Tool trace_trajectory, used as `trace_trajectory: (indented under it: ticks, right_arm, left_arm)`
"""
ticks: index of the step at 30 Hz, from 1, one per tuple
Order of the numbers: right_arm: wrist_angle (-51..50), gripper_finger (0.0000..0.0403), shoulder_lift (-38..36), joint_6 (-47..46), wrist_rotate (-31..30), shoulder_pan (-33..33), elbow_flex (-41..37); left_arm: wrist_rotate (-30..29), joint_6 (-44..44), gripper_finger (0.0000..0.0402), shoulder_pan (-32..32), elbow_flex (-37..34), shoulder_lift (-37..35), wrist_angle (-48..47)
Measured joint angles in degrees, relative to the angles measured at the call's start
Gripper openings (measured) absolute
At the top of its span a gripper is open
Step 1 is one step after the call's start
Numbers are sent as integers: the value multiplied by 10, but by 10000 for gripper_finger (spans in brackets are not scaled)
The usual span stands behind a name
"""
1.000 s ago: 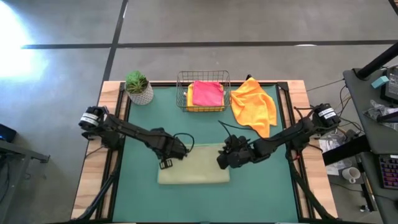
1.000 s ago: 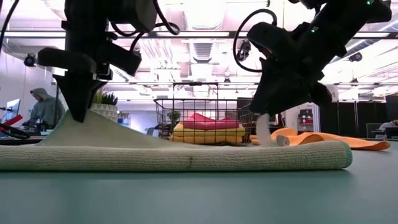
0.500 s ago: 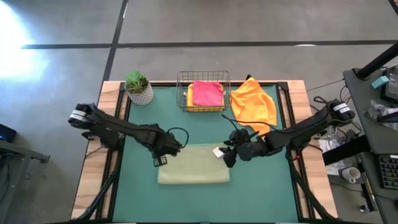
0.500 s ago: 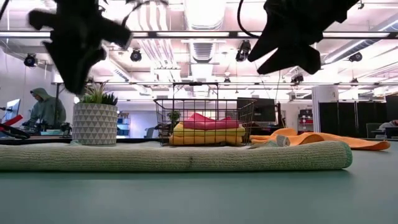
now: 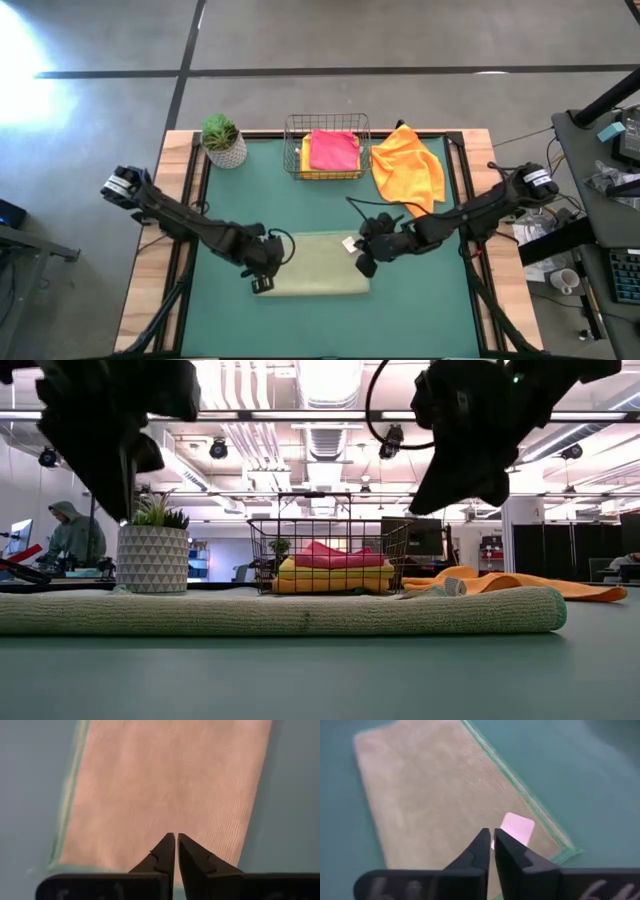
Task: Fold microfiber towels
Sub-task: Fold the green microfiber cloth
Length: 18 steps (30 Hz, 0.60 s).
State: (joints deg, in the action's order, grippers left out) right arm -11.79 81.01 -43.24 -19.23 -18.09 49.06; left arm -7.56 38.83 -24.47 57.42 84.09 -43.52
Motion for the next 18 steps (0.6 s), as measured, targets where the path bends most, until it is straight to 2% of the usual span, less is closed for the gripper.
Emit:
trace_trajectory:
  ticks: [9, 18]
  right_arm:
    - [-15, 9, 31, 30, 36, 48, 0]
    - [-13, 8, 80, 35, 77, 75, 0]
  left_arm:
    - [11, 3, 1, 0, -74, 1, 131]
    - [12, 13, 0, 1, -120, 1, 159]
